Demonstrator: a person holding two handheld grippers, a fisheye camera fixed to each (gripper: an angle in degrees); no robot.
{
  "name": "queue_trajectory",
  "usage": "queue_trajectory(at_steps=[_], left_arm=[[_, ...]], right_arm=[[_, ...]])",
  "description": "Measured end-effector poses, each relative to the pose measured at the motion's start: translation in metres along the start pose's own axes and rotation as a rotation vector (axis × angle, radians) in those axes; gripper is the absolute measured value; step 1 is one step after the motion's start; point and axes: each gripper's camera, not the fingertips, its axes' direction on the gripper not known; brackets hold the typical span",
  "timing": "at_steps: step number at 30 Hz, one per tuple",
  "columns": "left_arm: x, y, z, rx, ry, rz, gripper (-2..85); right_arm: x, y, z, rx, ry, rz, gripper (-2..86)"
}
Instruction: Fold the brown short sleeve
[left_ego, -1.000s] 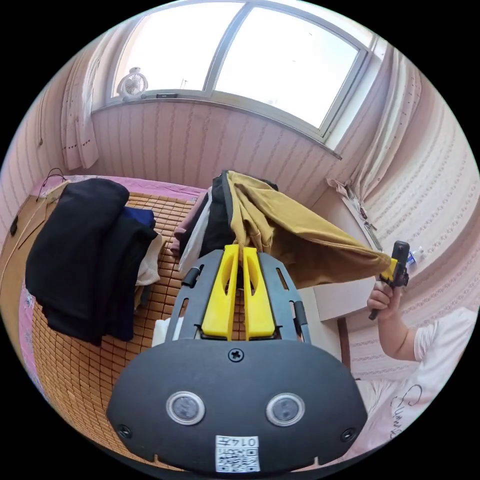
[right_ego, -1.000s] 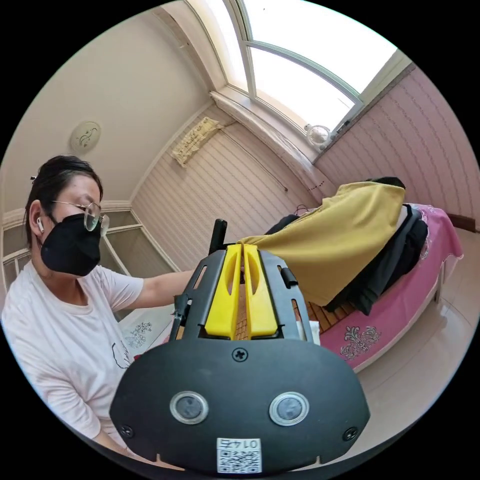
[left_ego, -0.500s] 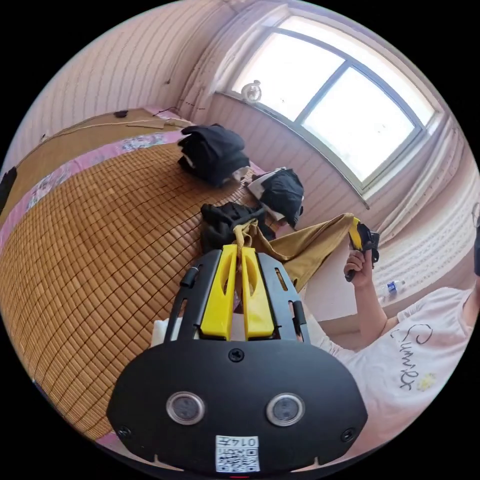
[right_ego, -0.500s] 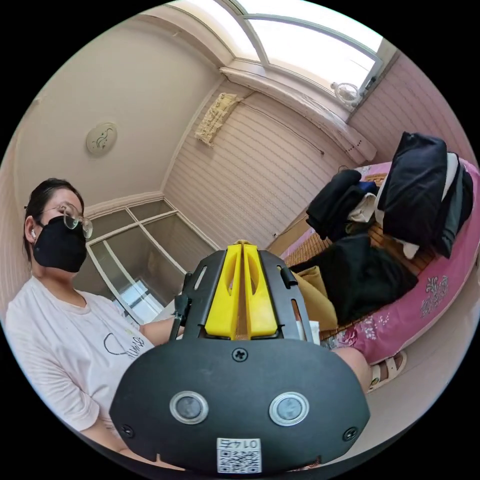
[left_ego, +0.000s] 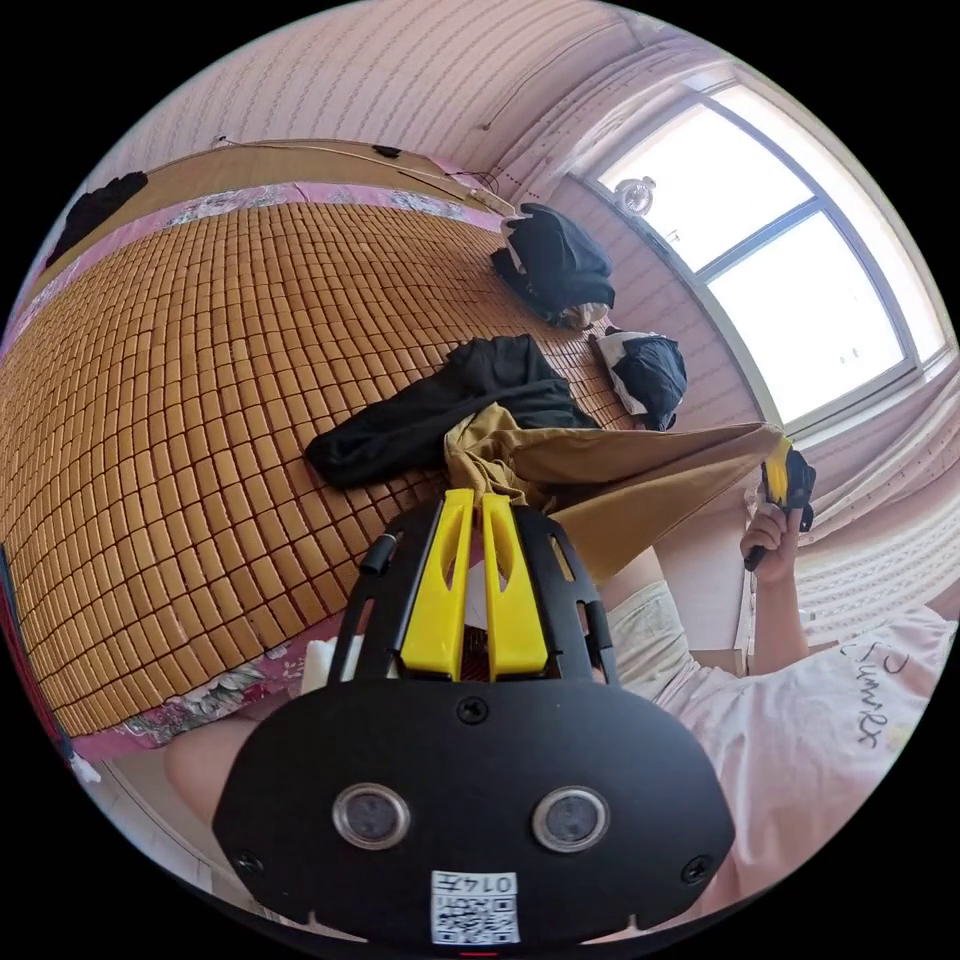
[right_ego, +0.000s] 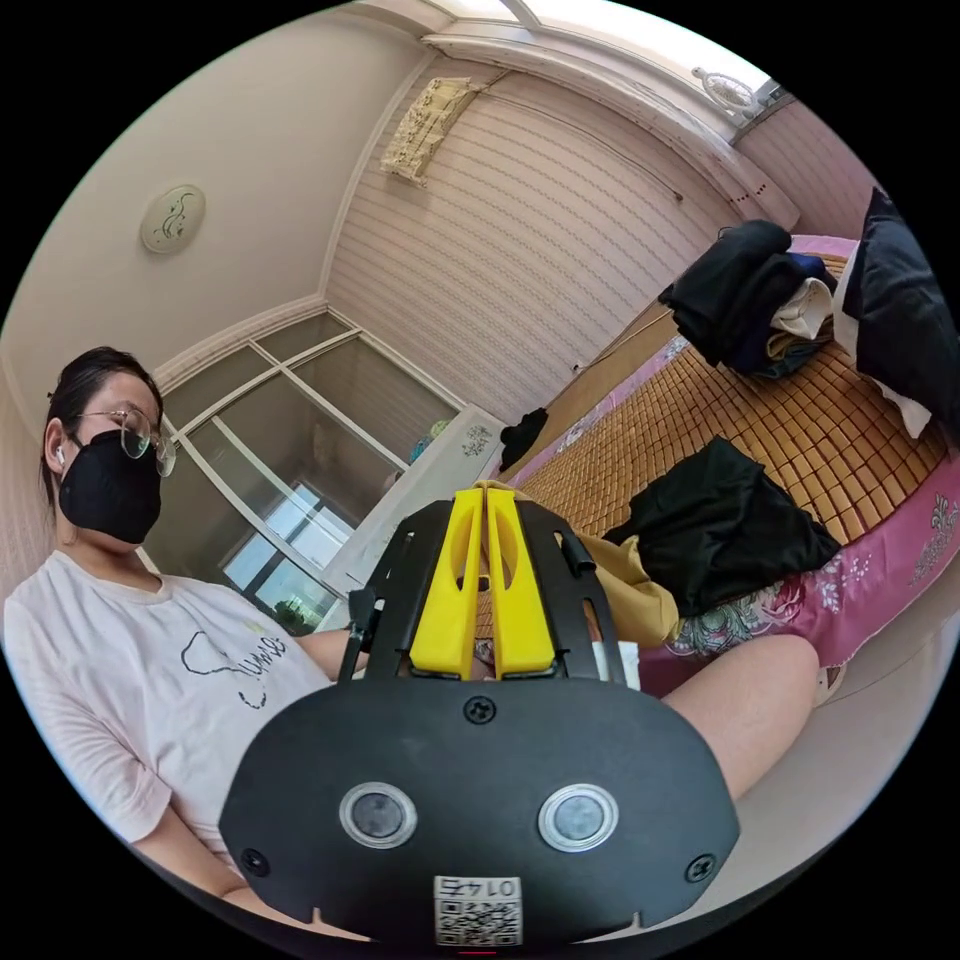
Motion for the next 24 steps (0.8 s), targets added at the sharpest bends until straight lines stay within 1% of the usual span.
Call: queue_trajectory(at_steps=[2,5,8,10,11,12,13,14,16,18,20,23,24], left_arm=[[0.004,0.005,-0.015,0.017,-0.014,0.027,-0.9],[0.007,0.007,-0.052,0.111,-0.026,0.079,-1.0],[-0.007,-0.004,-0.105,0.254,-0.083,0.067,-1.0],[-0.025,-0.019,-0.158,0.37,-0.176,0.022,-1.0],[-0.028,-0.022,-0.174,0.405,-0.205,0.01,-1.0],[-0.034,-0.026,-0.209,0.492,-0.252,-0.016,-1.0],[-0.035,-0.026,-0.245,0.586,-0.284,-0.026,-1.0],[-0.034,-0.025,-0.263,0.634,-0.308,-0.027,-1.0],[-0.023,-0.009,-0.328,0.816,-0.418,0.011,-1.0],[-0.019,0.011,-0.36,0.905,-0.463,0.029,-1.0],[-0.024,0.033,-0.375,0.926,-0.483,0.032,-1.0],[-0.052,0.069,-0.362,0.826,-0.523,-0.017,-1.0],[-0.072,0.084,-0.344,0.759,-0.505,-0.062,-1.0]], right_arm=[[-0.005,-0.019,0.01,-0.021,-0.033,-0.026,-0.1],[-0.017,-0.065,0.039,-0.06,-0.089,-0.103,-0.1],[-0.036,-0.126,0.093,-0.117,-0.144,-0.228,-0.1],[-0.053,-0.18,0.153,-0.172,-0.147,-0.315,-0.1],[-0.058,-0.194,0.167,-0.172,-0.148,-0.327,-0.1],[-0.069,-0.22,0.191,-0.149,-0.175,-0.35,-0.2],[-0.081,-0.244,0.208,-0.084,-0.198,-0.355,-0.2],[-0.086,-0.255,0.215,-0.05,-0.21,-0.354,-0.2],[-0.11,-0.289,0.234,0.046,-0.281,-0.372,-0.2],[-0.125,-0.301,0.242,0.084,-0.303,-0.412,-0.2],[-0.13,-0.3,0.247,0.083,-0.31,-0.459,-0.1],[-0.106,-0.273,0.264,-0.045,-0.289,-0.432,-0.1],[-0.09,-0.252,0.273,-0.114,-0.222,-0.399,0.0]])
